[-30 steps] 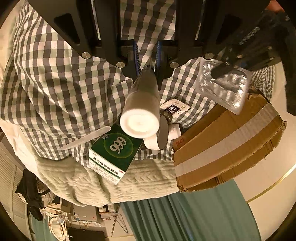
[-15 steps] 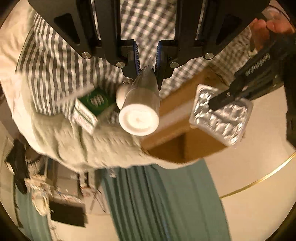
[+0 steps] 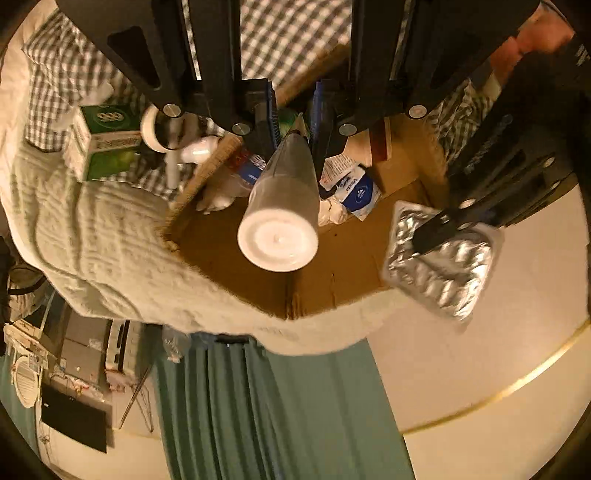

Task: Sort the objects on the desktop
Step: 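Carry the foil tray and spray can over the cardboard box and open both tools, then grasp the green medicine box with right tool while left grasps the white tape roll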

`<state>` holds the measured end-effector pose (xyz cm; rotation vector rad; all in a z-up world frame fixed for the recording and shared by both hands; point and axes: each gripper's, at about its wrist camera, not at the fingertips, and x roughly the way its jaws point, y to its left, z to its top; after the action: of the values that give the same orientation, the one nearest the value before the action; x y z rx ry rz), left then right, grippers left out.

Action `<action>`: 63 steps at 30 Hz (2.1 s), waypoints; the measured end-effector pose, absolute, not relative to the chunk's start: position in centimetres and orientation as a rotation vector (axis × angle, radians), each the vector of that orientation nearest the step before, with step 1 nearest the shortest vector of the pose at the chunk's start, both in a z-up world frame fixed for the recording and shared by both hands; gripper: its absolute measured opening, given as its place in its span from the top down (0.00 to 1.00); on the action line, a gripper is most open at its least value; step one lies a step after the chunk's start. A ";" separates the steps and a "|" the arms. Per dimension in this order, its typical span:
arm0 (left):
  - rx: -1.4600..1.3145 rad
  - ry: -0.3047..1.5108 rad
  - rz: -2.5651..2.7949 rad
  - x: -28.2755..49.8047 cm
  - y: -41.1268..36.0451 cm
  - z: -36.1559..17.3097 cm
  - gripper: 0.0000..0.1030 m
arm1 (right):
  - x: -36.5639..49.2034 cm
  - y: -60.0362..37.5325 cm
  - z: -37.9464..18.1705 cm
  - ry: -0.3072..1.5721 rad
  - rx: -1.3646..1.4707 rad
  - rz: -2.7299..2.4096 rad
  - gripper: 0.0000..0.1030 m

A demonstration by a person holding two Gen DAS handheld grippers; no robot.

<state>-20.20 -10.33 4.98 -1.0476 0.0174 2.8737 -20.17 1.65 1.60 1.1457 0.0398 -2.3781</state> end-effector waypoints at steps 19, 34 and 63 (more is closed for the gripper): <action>-0.902 0.063 2.857 -13.6 -6.5 7.1 0.14 | -16.9 10.0 5.5 0.022 1.005 -2.584 0.44; -1.009 0.137 2.597 -9.8 6.1 2.2 0.10 | -14.6 24.7 1.7 -0.049 1.092 -2.786 0.41; -1.139 0.253 2.576 -19.1 12.4 -11.2 0.10 | -26.2 26.3 -11.2 -0.583 1.380 -2.580 0.14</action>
<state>-19.05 12.44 -11.19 -1.1393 0.2529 2.5761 -26.16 26.27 -11.20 1.3797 -0.5828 -2.5803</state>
